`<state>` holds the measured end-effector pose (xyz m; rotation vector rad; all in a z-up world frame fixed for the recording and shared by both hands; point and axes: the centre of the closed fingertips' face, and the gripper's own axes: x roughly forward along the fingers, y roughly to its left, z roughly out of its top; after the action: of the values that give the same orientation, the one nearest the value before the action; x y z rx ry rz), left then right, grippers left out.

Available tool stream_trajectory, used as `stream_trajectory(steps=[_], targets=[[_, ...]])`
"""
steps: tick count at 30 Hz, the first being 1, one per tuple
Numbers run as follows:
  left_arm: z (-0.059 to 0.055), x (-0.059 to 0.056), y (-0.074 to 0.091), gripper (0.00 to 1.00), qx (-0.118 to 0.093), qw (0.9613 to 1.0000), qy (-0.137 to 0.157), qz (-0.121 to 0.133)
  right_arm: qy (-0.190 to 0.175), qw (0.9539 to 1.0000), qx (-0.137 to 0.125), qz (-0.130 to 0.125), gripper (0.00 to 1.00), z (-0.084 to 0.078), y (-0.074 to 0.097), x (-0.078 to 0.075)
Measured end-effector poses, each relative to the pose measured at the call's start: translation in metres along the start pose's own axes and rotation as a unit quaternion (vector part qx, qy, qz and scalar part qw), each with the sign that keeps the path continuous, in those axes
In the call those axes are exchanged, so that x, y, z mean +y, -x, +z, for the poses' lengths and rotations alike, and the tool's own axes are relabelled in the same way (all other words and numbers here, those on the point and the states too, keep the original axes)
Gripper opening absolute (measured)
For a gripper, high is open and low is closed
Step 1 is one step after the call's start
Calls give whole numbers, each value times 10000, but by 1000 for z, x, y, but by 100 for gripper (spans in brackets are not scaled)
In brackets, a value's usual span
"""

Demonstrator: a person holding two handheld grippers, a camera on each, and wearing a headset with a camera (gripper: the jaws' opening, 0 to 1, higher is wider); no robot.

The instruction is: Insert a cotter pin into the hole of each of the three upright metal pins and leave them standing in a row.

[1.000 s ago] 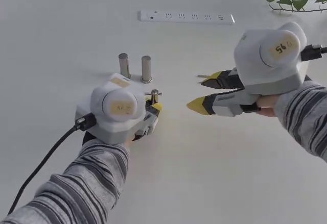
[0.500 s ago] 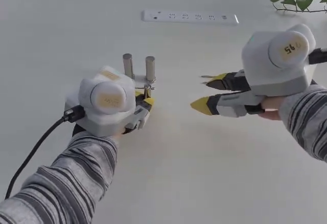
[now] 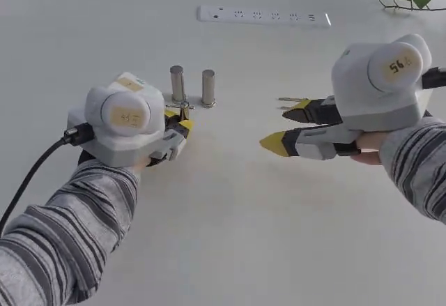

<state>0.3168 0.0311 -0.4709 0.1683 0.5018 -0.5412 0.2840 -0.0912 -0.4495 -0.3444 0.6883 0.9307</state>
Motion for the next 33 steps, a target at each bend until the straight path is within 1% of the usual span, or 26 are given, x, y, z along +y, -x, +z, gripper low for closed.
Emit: stream_trajectory(steps=[3, 5, 6, 8, 13, 16, 18, 23, 27, 29, 31, 33], targets=[[-2, 4, 0, 5, 9, 10000, 58, 16, -22, 10000, 8, 13, 34, -1, -1, 1], [-3, 5, 0, 5, -39, 9998, 192, -14, -21, 10000, 13, 30, 34, -1, -3, 1], [-3, 7, 0, 5, -46, 9998, 208, -5, -26, 10000, 9, 31, 34, -1, -3, 1], [-3, 6, 0, 5, -49, 9999, 158, -26, -40, 10000, 7, 40, 34, -1, -3, 2], [-2, 6, 0, 5, -67, 9998, 151, -87, -45, 10000, 18, 54, 34, -1, -5, 3], [-2, 6, -1, 5, -85, 9999, 108, -69, -44, 10000, 17, 59, 34, -1, -6, 3], [-2, 6, -1, 5, -89, 9999, 130, -30, -54, 10000, 27, 70, 34, -1, -6, 4], [-5, 6, -2, 6, 5, 9999, 131, -18, -79, 9999, 13, 75, 34, -2, -7, 4], [-8, 6, -2, 15, 56, 9999, 134, 13, -126, 9999, -22, 69, 34, -1, -7, 4], [-9, 5, -2, 17, 68, 9999, 133, 4, -188, 9998, -77, 54, 34, 1, -7, 4], [-10, 5, 0, 20, 80, 9999, 126, 15, -242, 9995, -186, 38, 35, 5, -8, 3], [-10, 5, 2, 24, 71, 9999, 150, 3, -338, 9986, -414, 28, 35, 15, -8, 3]])
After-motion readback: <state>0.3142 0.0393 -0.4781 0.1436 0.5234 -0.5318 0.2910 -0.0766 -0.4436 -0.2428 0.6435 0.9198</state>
